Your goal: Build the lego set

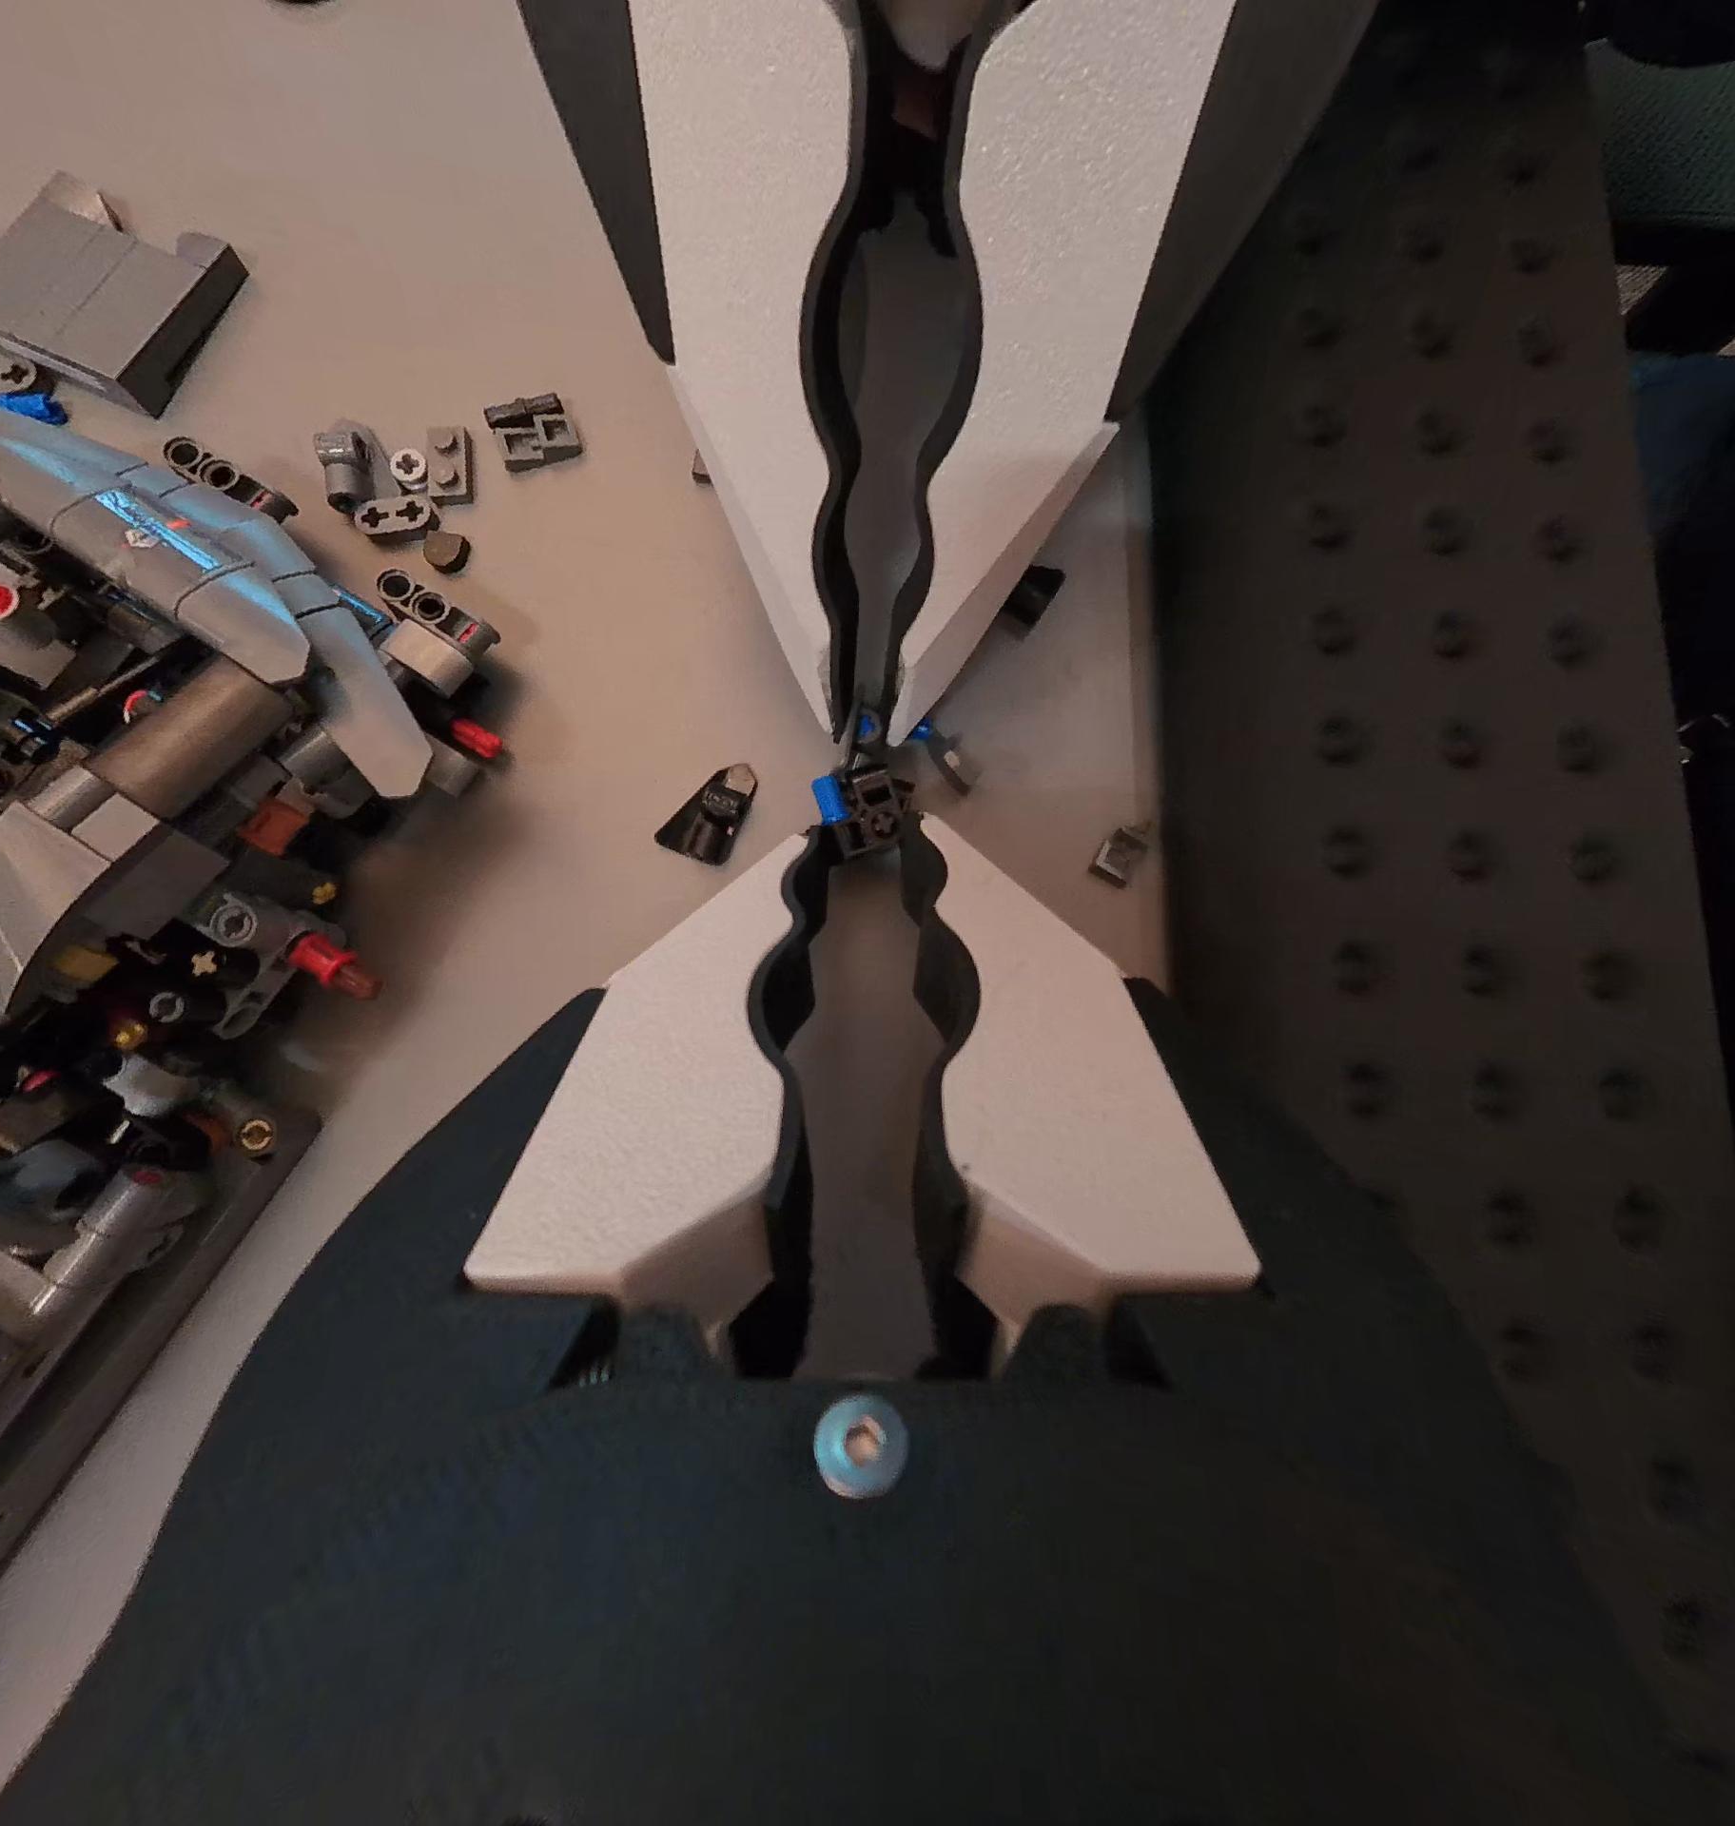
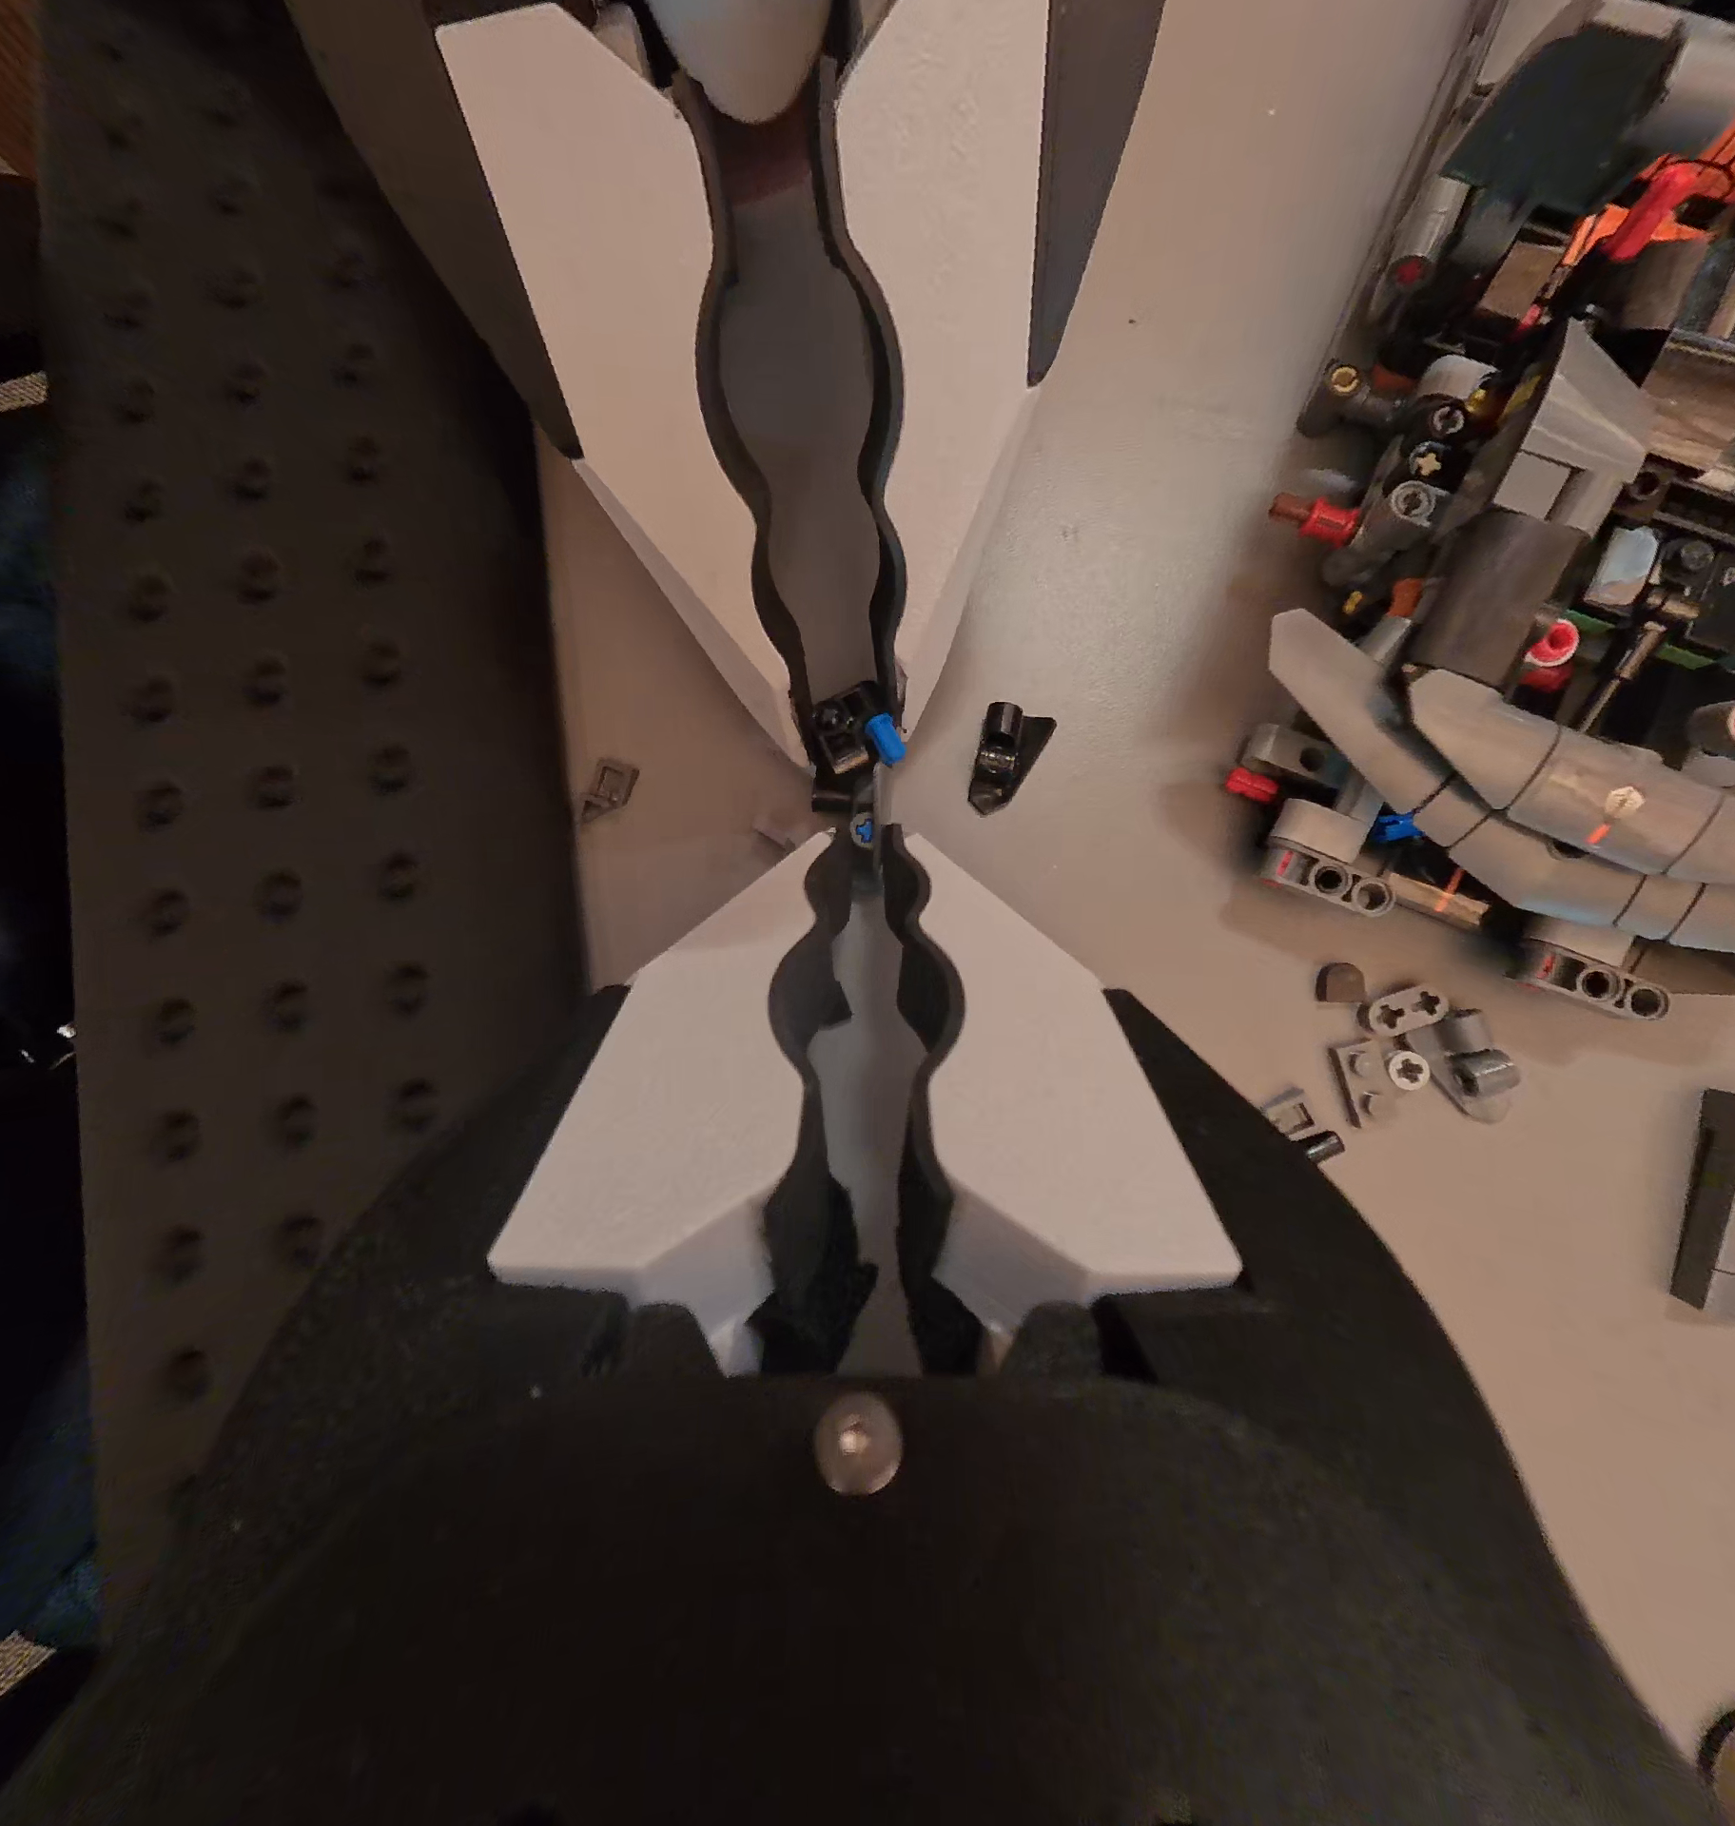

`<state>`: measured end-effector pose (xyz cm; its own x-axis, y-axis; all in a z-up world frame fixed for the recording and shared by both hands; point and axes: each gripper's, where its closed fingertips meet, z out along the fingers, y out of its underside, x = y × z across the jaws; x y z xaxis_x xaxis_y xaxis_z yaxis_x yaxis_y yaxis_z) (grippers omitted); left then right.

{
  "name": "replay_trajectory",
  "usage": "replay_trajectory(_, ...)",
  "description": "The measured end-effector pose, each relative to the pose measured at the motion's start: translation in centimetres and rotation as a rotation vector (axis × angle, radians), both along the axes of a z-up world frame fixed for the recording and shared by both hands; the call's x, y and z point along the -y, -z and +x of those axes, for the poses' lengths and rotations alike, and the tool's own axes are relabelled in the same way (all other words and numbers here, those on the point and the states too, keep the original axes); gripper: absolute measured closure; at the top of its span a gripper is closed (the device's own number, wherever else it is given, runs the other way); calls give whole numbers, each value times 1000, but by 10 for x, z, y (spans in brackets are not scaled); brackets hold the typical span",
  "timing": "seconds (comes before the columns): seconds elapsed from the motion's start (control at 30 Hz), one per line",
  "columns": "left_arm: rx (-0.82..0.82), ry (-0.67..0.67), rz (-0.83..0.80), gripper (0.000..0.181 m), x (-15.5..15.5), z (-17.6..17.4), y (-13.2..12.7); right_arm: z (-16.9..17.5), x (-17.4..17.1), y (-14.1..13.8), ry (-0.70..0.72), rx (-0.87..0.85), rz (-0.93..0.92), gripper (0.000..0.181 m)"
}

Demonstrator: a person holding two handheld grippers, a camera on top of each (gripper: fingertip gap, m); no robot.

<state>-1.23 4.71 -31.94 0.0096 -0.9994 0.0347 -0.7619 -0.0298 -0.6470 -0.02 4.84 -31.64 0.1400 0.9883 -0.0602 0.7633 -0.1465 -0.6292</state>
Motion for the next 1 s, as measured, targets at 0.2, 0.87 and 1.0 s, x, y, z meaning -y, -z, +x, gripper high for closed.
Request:
replay_trajectory(0.2,5,0,-8,169,0,1,0,1,0,0,-5,-1,4,178)
replay_trajectory(0.87,8,27,76,167,0,4,-1,1,1,0,-20,-2,15,177)
replay_trajectory(1.0,-11,33,97,168,1,4,-1,1,1,0,-21,1,14,178)
